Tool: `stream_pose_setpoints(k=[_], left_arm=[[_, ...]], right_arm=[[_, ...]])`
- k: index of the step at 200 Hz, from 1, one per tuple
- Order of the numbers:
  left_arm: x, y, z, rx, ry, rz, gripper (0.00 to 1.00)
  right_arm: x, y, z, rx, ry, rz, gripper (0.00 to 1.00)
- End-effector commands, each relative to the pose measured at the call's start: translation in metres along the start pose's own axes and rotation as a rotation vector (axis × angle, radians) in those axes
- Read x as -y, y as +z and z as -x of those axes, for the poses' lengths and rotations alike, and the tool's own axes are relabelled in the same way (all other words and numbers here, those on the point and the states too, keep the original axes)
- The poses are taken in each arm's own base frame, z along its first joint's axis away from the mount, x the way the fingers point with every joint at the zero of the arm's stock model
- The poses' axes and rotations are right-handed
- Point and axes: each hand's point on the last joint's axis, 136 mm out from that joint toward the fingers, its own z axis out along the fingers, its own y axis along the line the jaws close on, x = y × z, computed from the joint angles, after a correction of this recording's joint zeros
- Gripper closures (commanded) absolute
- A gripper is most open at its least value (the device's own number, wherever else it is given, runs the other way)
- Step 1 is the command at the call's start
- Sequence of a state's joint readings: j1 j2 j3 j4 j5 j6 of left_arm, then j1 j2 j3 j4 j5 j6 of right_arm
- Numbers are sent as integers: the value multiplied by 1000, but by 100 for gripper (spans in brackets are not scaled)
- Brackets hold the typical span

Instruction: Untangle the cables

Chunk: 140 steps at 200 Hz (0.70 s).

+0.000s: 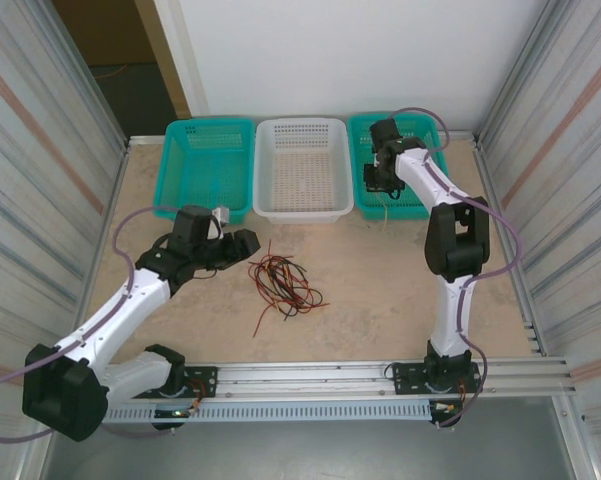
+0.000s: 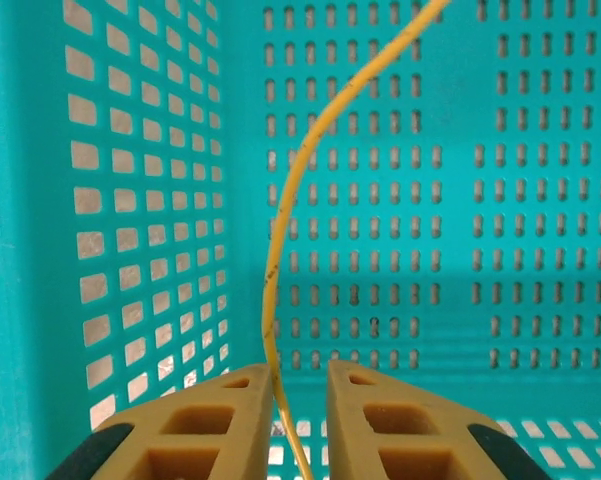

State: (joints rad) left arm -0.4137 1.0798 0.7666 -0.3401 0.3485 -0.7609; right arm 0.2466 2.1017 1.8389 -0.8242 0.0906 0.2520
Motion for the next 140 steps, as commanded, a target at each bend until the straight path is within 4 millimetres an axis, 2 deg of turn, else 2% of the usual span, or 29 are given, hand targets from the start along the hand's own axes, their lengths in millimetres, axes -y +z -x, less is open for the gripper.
stream_pose_setpoints(k=[1, 9, 51, 83, 96, 110, 131, 140], left_arm=[[3, 0, 4, 0, 22, -4, 42], [2, 1, 4, -2, 22, -1, 42], [1, 4, 3, -11, 27, 1, 43], [0, 6, 2, -21, 25, 0, 44], [0, 6, 1, -21, 23, 1, 44], [0, 6, 1, -20, 24, 2, 43], [-4, 8, 0, -25, 12, 15, 43], [-6, 9, 0, -27, 5, 21, 43]], right_arm=[[8, 11, -2, -28, -19, -34, 83], [7, 6, 9, 0, -13, -32, 84], [13, 19, 14, -3, -11, -82, 87], [33, 26, 18, -11, 56, -128, 88], [35, 22, 20, -13, 70, -124, 86], [31, 5, 24, 25, 66, -113, 81], [20, -43, 30, 123, 61, -85, 67], [15, -61, 22, 141, 60, -71, 60]])
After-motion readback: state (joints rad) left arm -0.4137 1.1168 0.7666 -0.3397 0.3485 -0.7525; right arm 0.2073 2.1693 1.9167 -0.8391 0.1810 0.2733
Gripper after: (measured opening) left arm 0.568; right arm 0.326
